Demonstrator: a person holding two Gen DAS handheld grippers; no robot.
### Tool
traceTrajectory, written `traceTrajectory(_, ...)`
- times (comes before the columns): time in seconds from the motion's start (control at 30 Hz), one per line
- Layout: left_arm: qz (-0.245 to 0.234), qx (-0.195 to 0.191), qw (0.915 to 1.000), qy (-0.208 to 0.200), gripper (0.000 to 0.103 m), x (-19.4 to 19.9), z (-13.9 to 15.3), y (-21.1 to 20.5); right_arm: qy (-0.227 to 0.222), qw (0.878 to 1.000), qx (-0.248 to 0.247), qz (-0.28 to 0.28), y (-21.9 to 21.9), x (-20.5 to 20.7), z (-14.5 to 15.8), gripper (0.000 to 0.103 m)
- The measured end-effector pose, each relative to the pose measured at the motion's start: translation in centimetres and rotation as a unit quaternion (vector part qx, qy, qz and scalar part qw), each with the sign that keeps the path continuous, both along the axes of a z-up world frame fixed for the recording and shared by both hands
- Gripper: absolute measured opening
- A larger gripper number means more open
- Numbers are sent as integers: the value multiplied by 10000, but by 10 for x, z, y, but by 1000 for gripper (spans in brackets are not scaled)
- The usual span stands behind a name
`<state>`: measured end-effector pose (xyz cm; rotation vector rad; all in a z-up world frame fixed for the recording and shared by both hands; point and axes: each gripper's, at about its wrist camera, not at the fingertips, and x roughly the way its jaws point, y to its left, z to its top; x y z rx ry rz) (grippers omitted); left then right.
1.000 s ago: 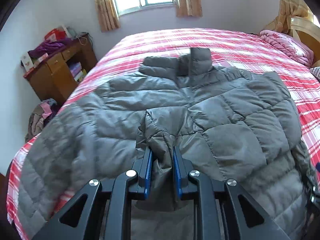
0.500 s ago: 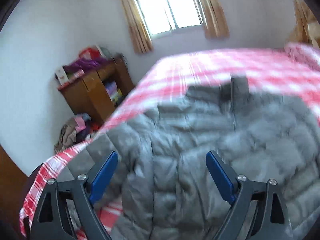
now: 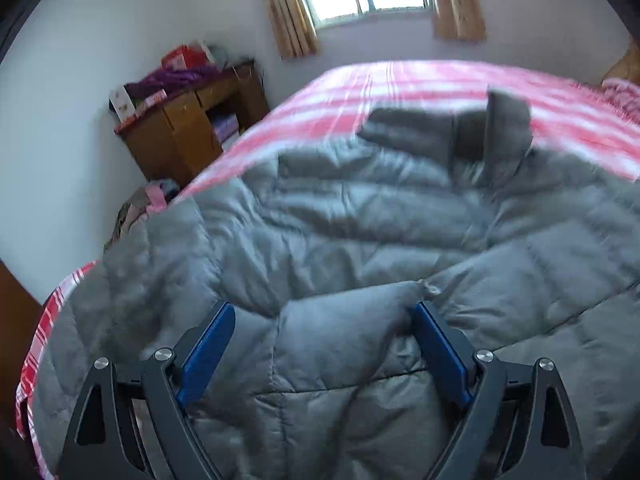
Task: Fold large clothes
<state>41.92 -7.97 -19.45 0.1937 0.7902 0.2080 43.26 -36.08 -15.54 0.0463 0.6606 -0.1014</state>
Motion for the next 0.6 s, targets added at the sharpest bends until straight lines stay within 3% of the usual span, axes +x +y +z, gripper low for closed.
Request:
traceTrajectory(0.13, -10, -124, 9998, 158, 92, 4, -14, 5, 516, 9985, -76, 183, 6, 20, -39, 78)
traceTrajectory(0.2, 35, -89, 9997, 215, 96, 5, -17, 5, 735, 9969, 175, 222, -1, 23, -51, 79)
traceTrajectory(0.3, 85, -102, 9995, 277, 99, 8, -20, 6, 877, 9952, 360, 223, -8, 25, -56, 79)
traceTrajectory(0.6, 113, -57, 9995, 294, 100, 10, -21, 5, 1019, 9947, 46, 160, 1, 31, -60, 80)
